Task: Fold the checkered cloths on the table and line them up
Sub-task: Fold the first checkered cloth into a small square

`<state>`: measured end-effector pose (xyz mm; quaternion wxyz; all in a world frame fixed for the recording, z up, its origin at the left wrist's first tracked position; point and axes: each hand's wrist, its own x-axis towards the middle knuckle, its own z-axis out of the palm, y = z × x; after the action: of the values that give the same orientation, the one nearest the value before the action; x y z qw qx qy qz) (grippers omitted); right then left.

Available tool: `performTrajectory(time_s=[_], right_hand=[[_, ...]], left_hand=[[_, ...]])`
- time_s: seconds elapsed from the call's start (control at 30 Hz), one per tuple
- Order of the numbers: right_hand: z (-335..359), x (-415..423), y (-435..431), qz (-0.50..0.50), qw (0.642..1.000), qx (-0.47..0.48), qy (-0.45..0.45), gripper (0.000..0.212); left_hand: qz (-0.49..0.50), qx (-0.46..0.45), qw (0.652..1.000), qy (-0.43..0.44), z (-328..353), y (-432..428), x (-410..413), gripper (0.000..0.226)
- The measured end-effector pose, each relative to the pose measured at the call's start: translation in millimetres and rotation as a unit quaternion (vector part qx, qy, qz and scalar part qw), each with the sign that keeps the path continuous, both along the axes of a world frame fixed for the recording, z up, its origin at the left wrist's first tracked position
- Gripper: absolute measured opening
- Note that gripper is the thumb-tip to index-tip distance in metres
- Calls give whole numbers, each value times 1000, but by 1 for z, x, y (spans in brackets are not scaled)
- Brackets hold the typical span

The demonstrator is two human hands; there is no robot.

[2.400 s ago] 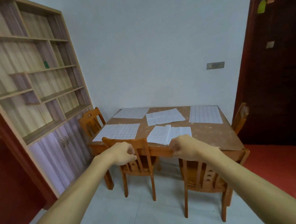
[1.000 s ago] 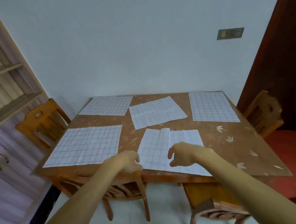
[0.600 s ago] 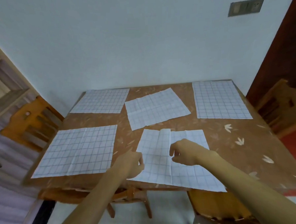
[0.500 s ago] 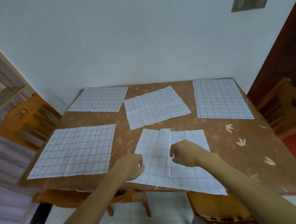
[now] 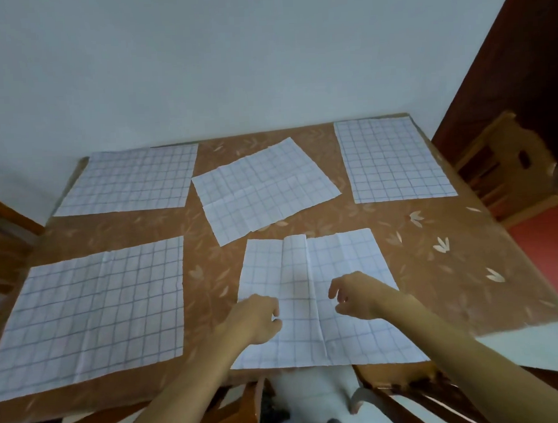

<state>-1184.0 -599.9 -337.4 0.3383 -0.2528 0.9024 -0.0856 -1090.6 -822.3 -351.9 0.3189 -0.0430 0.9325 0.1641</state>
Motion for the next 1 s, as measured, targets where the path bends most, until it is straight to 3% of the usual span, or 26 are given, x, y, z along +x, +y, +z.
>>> performTrajectory(time_s=[0.2, 0.53, 0.73, 1.0], right_hand=[[-26, -1, -2, -58, 998, -1, -19, 35], [-79, -11, 48, -157, 987, 14, -20, 48], [-118, -19, 76, -51, 997, 48, -12, 72], [-152, -5, 102, -17, 997, 66, 21, 78]], left_hand=[[-92, 29, 995, -27, -36, -3, -23, 38], [-136, 35, 989, 49, -85, 32, -51, 74], [-93, -22, 995, 36, -125, 34, -46, 88], [-37, -71, 995, 60, -149, 5, -19, 87]])
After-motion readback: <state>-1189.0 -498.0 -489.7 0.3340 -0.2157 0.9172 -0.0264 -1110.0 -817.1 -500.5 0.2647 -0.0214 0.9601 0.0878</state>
